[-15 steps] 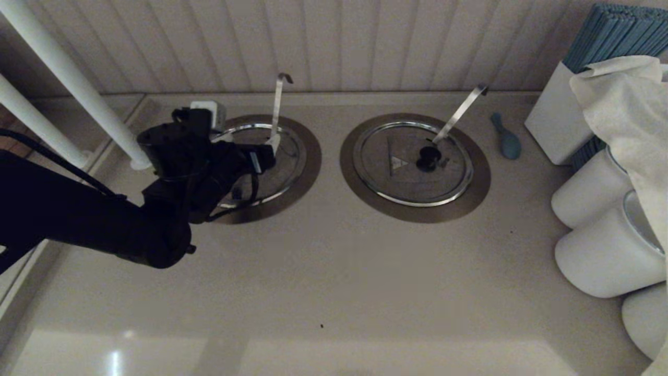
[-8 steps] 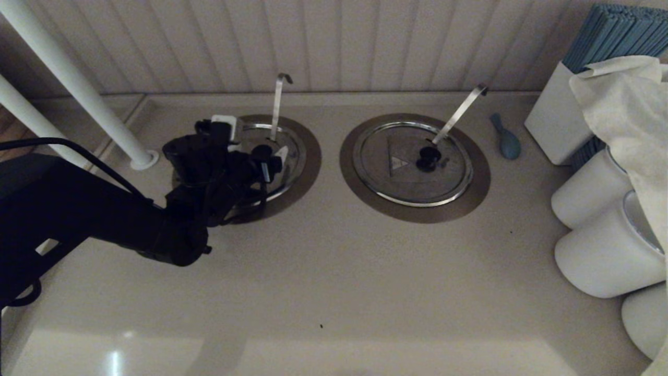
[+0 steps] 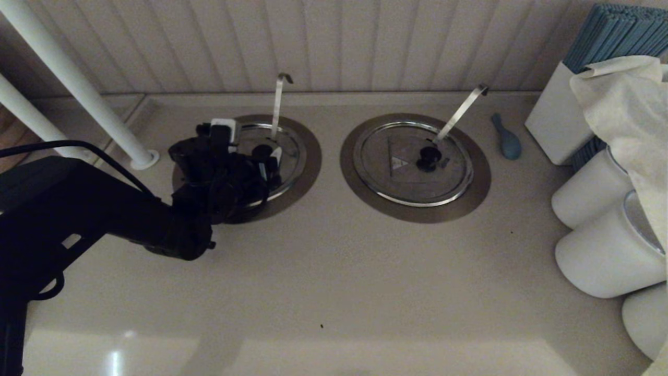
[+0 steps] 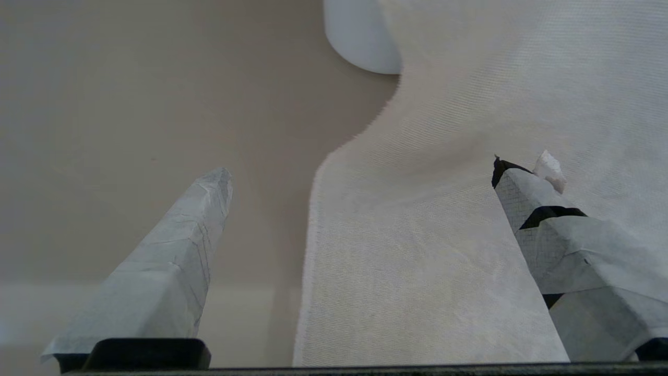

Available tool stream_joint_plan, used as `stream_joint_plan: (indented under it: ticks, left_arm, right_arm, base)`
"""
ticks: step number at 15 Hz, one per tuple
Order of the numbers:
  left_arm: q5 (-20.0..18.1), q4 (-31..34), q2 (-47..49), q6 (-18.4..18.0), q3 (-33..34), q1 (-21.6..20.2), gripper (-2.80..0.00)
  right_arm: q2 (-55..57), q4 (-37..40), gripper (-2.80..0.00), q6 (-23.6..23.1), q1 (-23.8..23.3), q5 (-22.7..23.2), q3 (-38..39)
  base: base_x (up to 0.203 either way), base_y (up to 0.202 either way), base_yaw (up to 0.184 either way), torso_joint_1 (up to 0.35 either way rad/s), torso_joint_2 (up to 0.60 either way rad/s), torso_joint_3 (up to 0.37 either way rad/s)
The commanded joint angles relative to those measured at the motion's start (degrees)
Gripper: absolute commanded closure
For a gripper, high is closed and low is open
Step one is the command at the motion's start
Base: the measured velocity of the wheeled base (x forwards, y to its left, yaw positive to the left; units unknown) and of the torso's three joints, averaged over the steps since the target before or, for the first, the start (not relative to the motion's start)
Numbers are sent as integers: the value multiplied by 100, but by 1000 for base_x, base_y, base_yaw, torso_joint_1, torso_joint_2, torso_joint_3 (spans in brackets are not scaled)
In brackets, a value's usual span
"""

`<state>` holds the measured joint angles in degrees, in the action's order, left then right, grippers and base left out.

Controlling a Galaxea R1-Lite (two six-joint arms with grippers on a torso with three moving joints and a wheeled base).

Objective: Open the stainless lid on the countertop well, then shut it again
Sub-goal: Open the lid

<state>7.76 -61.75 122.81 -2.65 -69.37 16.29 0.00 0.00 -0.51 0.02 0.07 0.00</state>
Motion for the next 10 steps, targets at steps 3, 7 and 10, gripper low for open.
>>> stream_joint_plan:
  ticks: [3, 7, 10]
  left_arm:
    - [-2, -31, 86, -8, -33, -48, -280]
    - [-2, -31, 77, -8, -33, -73, -280]
    - [-11, -31, 66, -17, -33, -155, -280]
  right_arm:
    - [0, 0, -280, -2, 5, 1, 0]
    - [0, 0, -280, -2, 6, 1, 0]
    - [0, 0, -280, -2, -1, 1, 0]
  base:
    - [0, 0, 0, 0, 0, 0]
    - [0, 0, 0, 0, 0, 0]
    - [0, 0, 0, 0, 0, 0]
